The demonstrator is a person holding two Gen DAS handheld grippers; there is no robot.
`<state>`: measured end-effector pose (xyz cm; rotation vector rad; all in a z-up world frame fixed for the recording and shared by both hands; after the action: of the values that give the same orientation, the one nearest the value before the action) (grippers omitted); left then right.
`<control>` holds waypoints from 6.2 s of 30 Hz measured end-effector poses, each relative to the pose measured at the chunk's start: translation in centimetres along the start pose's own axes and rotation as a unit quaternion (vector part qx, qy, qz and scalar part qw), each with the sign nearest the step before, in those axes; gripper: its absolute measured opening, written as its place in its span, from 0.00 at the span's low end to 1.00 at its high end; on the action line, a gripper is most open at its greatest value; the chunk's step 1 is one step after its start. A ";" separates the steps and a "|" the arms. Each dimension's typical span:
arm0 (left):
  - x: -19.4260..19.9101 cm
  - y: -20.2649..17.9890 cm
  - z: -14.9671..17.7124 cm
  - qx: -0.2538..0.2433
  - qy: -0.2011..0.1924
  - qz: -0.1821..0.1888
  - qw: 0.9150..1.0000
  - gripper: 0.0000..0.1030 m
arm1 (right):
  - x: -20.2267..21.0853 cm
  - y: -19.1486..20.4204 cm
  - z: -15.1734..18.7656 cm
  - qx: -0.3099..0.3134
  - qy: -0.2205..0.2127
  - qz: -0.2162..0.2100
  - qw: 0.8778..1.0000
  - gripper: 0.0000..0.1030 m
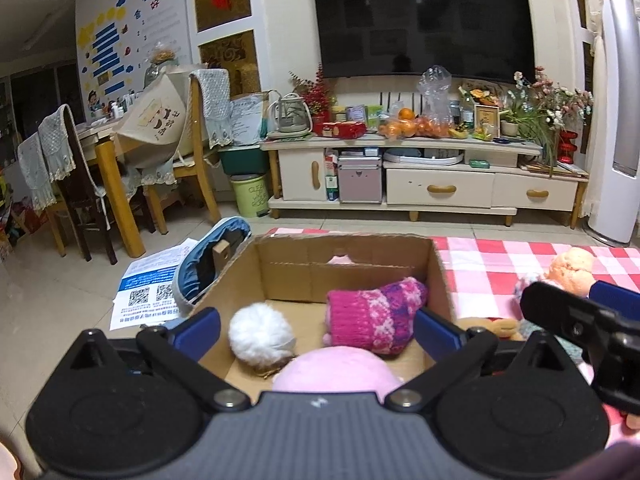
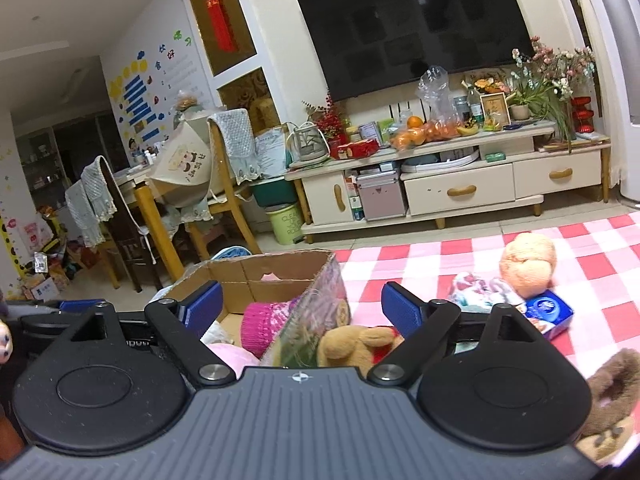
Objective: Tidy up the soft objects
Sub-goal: 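Open both tools to release the hat and white plush into the box, then move both tools back to the table, right tool toward the brown fuzzy ring plush, then grasp the brown fuzzy ring with the right tool while the left tool grasps the white shuttlecock, then carry the fuzzy ring and shuttlecock up and over the cardboard box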
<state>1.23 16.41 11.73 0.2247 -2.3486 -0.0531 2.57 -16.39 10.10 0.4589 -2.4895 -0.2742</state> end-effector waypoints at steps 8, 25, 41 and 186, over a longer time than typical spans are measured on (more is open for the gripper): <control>0.9 -1.6 0.4 -0.019 -0.016 0.020 0.999 0.99 | 1.9 -1.6 0.1 0.010 -0.024 0.035 0.999 1.00; 2.3 -6.7 1.8 -0.080 -0.037 0.067 0.994 0.99 | 4.2 -4.9 1.7 -0.040 -0.052 0.095 0.993 1.00; 2.7 -11.3 3.3 -0.138 -0.031 0.092 0.986 0.99 | 5.2 -5.9 3.0 -0.087 -0.064 0.135 0.985 1.00; 1.8 3.2 0.1 0.099 -0.047 0.179 0.978 0.02 | -5.5 12.0 -3.1 0.097 0.040 -0.021 0.994 0.44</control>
<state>-0.57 19.22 13.24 -0.1109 -2.4523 0.3543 5.47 -3.50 13.29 0.5907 -2.4399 -0.0294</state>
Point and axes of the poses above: each gripper's, at about its wrist camera, not at the fingertips, and x roughly against the way its jaws point, y to its left, z to its underside, the point moved 1 cm from there along -x, roughly the way its jaws point, and after that the axes turned 15 degrees about y, right-handed, at the moved point
